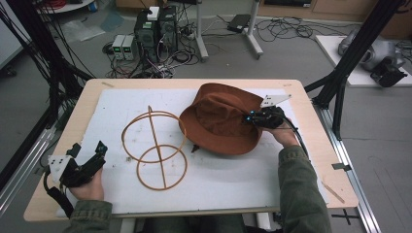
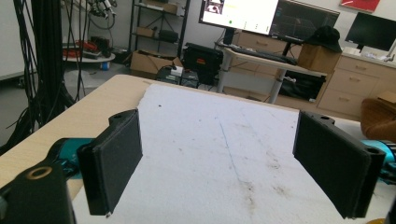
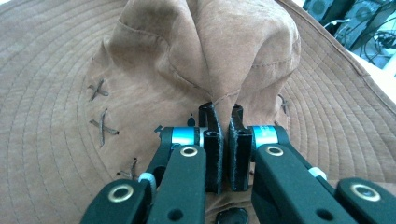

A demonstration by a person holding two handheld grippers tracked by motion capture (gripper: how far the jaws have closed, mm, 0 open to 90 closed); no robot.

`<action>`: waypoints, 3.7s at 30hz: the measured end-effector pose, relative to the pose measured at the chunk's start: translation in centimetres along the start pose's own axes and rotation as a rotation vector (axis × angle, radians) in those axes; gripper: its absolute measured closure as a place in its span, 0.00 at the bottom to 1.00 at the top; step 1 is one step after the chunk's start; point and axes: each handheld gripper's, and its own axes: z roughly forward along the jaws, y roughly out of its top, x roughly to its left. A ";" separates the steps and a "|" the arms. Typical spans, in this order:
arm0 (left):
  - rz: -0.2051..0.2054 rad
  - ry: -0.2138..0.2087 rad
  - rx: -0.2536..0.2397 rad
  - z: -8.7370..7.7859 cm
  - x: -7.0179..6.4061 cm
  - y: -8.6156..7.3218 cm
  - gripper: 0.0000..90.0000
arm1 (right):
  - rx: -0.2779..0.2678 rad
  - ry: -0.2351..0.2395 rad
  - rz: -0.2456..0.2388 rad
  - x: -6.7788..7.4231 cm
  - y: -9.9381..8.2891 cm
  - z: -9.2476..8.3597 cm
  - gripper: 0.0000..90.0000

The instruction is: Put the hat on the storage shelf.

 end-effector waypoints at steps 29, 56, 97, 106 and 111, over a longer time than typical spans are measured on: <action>-0.005 0.003 -0.014 0.0 0.0 0.0 0.18 | -0.534 -0.030 0.099 1.5 1.8 -4.8 0.97; 0.037 -0.005 -0.024 0.2 -0.6 0.1 0.18 | -0.658 0.063 0.039 4.9 7.2 -6.8 0.97; 0.076 -0.014 -0.040 0.1 -0.9 0.3 0.18 | -0.552 0.411 -0.126 16.7 17.1 -0.4 0.95; 0.074 -0.014 -0.038 0.1 -0.9 0.3 0.18 | -0.553 0.435 -0.090 16.7 14.7 0.1 0.95; 0.065 -0.013 -0.031 0.1 -0.8 0.3 0.18 | -0.525 0.441 -0.087 16.8 13.9 0.4 0.94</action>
